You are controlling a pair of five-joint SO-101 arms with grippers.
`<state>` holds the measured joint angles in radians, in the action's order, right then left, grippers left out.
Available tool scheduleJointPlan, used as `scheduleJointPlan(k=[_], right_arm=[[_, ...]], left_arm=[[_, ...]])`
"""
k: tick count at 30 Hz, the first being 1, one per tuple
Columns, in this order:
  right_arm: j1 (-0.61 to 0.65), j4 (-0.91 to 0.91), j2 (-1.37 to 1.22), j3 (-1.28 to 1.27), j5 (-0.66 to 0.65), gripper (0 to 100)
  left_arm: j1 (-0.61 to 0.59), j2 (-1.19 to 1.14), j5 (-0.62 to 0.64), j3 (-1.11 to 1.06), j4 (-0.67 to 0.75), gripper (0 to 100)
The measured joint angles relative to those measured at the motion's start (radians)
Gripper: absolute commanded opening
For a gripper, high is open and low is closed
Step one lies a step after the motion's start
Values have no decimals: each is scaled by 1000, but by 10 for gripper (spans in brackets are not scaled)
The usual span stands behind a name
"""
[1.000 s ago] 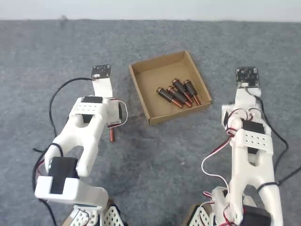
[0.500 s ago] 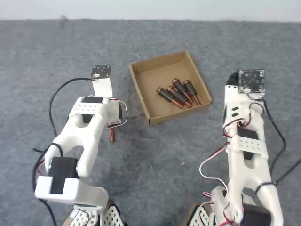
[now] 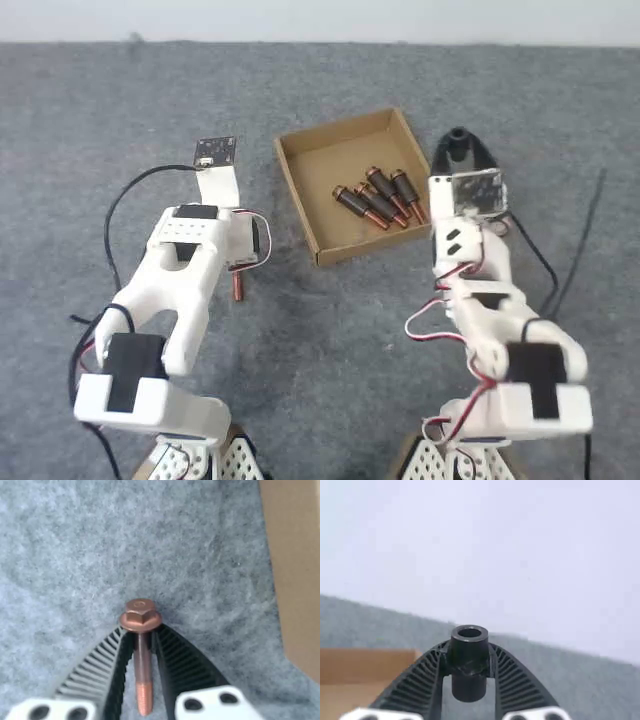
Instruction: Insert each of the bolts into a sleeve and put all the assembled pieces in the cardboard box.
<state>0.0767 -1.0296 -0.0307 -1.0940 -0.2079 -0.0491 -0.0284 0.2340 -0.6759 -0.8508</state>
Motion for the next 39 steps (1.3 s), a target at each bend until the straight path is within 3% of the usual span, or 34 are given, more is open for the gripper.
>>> scheduleJointPlan(k=[6,12,16,30,39], right_arm=[[100,-255,-118,2,8,10],[120,-265,-167,0,206,9],[132,-272,-167,-58,258,7],[405,-370,126,-526,273,7],[425,-341,204,-557,275,7]], left_arm=[[0,0,0,0,0,11],[0,0,0,0,0,11],[0,0,0,0,0,11],[0,0,0,0,0,11],[0,0,0,0,0,11]])
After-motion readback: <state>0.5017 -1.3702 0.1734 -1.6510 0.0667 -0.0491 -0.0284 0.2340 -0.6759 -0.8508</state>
